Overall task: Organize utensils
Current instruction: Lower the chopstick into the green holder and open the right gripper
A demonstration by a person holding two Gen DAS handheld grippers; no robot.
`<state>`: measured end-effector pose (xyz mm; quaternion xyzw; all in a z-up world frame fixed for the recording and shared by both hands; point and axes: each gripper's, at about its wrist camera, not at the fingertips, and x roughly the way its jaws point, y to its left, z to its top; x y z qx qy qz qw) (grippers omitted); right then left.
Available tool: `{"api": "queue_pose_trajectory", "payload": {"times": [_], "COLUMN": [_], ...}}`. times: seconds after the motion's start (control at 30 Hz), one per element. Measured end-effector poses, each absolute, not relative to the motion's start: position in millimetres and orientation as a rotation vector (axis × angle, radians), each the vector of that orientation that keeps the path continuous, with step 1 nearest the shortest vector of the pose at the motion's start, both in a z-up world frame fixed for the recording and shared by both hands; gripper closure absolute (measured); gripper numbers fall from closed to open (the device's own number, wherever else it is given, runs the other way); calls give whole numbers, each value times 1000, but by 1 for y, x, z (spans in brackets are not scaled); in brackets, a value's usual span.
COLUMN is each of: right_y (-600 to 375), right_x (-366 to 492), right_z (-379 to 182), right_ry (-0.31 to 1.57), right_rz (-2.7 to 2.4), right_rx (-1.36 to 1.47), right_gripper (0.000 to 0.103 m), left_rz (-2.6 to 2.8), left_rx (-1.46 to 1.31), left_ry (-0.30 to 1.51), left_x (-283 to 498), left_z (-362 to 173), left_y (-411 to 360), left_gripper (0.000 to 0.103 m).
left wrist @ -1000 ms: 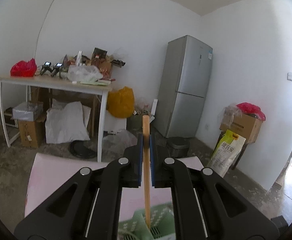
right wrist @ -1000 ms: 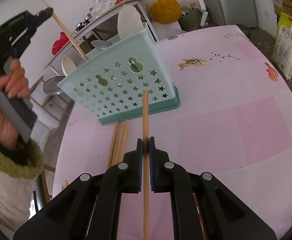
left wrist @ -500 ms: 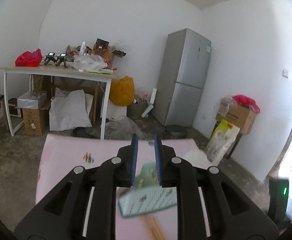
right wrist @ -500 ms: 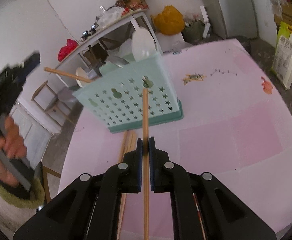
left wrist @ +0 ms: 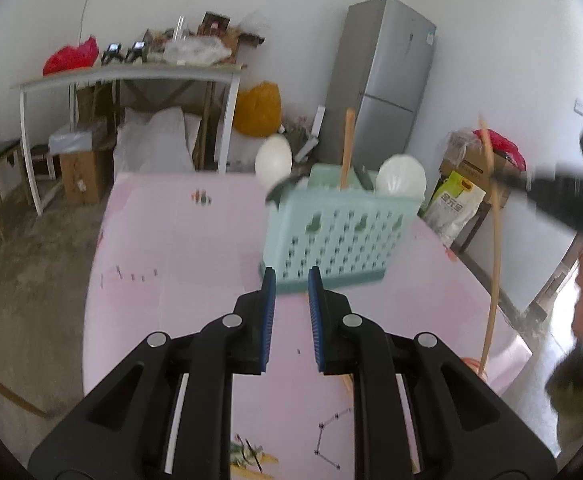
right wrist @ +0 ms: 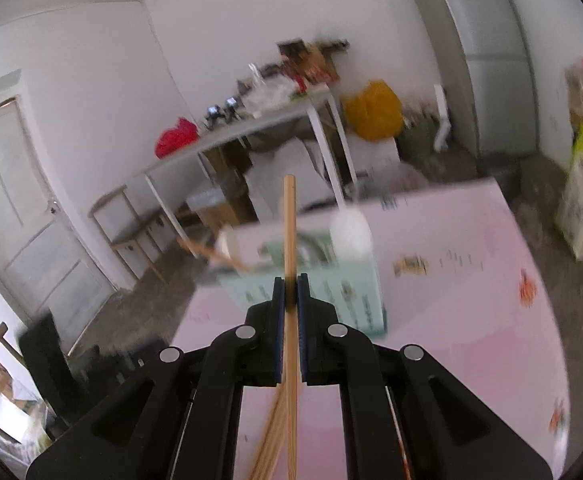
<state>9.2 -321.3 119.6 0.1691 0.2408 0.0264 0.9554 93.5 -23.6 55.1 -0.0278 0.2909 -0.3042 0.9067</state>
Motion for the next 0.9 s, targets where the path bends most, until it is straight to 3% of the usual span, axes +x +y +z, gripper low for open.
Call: {"api": "queue_pose_trajectory", "payload": {"times": [0.47,0.67,0.9], "right_y": [-302,-289,-284], "right_x": [92,131,159], "right_z": [220,212,162], "right_ry": [213,163,260], "right_rz": [163,184,144], "right_rx": [175,120,52], "right_gripper": [97,97,97], "left_rz": [-579,-562,-550], "left_rx": [-85,-90,-93], "left_ry": [635,654,665], "left_x": [103,107,110], "left_z": [44,40,36], "left_y": [-8,-4,-1], "left_gripper": [88,88,88]}}
